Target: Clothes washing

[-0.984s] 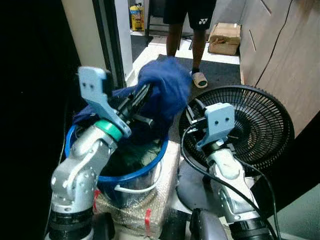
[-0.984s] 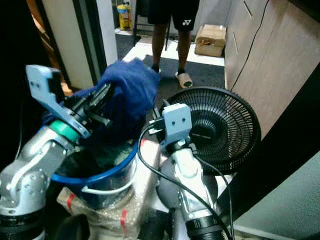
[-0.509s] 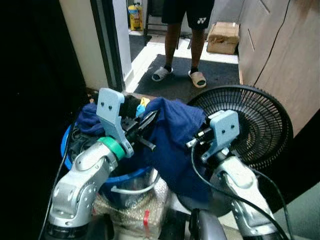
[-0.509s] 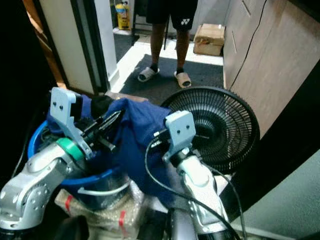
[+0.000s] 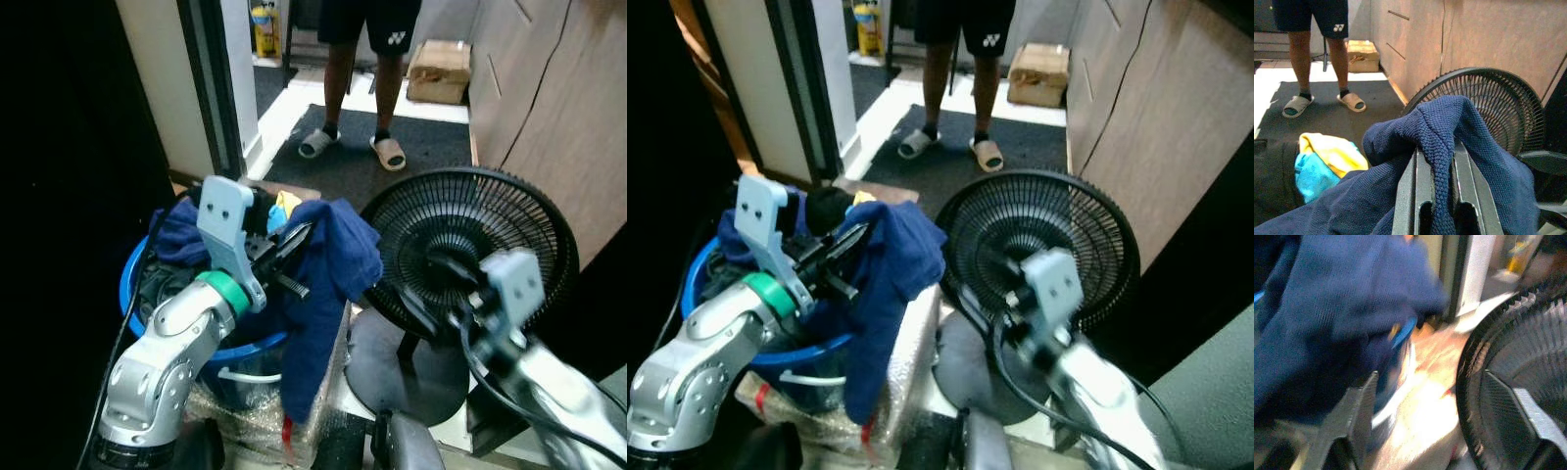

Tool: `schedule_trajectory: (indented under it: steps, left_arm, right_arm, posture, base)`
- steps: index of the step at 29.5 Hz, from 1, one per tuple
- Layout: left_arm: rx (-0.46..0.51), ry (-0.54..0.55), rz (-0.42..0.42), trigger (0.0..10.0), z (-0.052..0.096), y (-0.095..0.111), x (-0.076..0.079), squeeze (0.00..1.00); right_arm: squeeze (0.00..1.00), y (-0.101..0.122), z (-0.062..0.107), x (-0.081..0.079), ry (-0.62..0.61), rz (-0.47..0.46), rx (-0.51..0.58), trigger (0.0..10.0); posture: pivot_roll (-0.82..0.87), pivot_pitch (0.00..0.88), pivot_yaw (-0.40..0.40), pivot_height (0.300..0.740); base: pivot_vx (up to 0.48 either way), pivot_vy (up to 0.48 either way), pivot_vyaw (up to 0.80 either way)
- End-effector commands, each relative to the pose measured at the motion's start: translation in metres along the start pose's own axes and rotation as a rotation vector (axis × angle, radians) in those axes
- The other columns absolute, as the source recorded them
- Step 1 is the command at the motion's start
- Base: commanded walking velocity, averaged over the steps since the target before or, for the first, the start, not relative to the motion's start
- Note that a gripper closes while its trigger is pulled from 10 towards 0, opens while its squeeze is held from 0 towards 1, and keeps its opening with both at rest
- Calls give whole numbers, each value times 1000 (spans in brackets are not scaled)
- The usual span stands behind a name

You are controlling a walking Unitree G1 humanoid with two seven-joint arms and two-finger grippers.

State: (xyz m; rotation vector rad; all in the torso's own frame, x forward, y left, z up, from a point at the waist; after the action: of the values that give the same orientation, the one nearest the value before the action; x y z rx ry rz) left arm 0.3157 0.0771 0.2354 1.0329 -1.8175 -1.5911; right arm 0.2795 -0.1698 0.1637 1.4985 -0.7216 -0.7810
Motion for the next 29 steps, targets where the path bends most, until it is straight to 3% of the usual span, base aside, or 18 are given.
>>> schedule_trajectory:
  steps: [1, 4, 6, 7, 8, 10, 11, 15, 16, 21, 23, 25, 28, 29]
  left_arm:
    - [-26, 5, -2, 10000, 1, -7, -1, 0]
    - [-32, 7, -2, 10000, 0, -8, -1, 0]
    - [-34, 10, -2, 10000, -2, -8, -1, 0]
    - [-34, 10, -2, 10000, -2, -8, -1, 0]
    - [-33, 13, -4, 10000, -3, -8, -1, 0]
    - [-33, 13, -4, 10000, -3, -8, -1, 0]
    - [-32, 19, -4, 10000, -4, -8, -2, 0]
    - [-36, 45, -5, 10000, -1, -9, -5, 0]
    - [-39, 61, -5, 10000, 1, -10, -6, 0]
    - [-40, 70, -5, 10000, 1, -10, -7, 0]
    - [-41, 74, -4, 10000, 0, -11, -7, 0]
    - [-41, 74, -4, 10000, 0, -11, -7, 0]
    - [-42, 75, 1, 10000, -2, -12, -6, 0]
    - [-42, 75, 1, 10000, -2, -12, -6, 0]
  right_arm:
    - [1000, 14, 9, -1, 36, -24, 32, 10000]
    - [1000, 35, 9, -2, 69, -65, 111, 10000]
    - [1000, 44, -7, -20, 179, -120, 146, 10000]
    - [1000, 44, -7, -20, 179, -120, 146, 10000]
    - [1000, 39, -14, -30, 233, -135, 128, 10000]
    - [1000, 39, -14, -30, 233, -135, 128, 10000]
    - [1000, 28, -23, -43, 289, -144, 84, 10000]
    - [1000, 7, -39, -61, 351, -147, 17, 10000]
    - [0, -3, -54, -65, 353, -164, 0, 10000]
    - [0, -7, -71, -65, 341, -190, -7, 10000]
    - [0, -8, -88, -65, 332, -193, -3, 10000]
    - [0, -8, -88, -65, 332, -193, -3, 10000]
    - [0, -7, -123, -77, 343, -184, 0, 10000]
    - [0, -7, -123, -77, 343, -184, 0, 10000]
  posture:
    - [54, 20, 48, 534]
    - [49, 19, 52, 534]
    - [52, 17, 51, 534]
    - [52, 17, 51, 534]
    - [55, 17, 49, 534]
    - [55, 17, 49, 534]
    - [60, 18, 46, 534]
    - [89, 23, 23, 534]
    - [93, 24, 21, 534]
    - [99, 27, 15, 534]
    - [100, 27, 14, 534]
    - [100, 27, 14, 534]
    - [109, 22, 10, 534]
    - [109, 22, 10, 534]
  base:
    - [0, 0, 0]
    - [0, 0, 0]
    - [0, 0, 0]
    - [0, 0, 0]
    - [0, 0, 0]
    - [0, 0, 0]
    - [0, 0, 0]
    - [0, 0, 0]
    - [0, 0, 0]
    - [0, 0, 0]
    - [0, 0, 0]
    - [0, 0, 0]
    - [0, 0, 0]
    - [0, 0, 0]
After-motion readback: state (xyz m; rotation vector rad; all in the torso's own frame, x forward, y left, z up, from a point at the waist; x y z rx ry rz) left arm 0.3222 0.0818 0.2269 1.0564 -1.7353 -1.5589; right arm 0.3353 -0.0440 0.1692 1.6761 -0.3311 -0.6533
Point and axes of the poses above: a point about 5 cm out from each wrist's last joint towards the gripper, its own z axis pointing back from the gripper into the wrist, its own y axis along the axis of the wrist's last joint, x = y × z, the point moved 4 cm from there along -z, pointing out of the wrist towards the gripper, and after that the axes turned 10 degrees about -z, right-handed, at the moved point
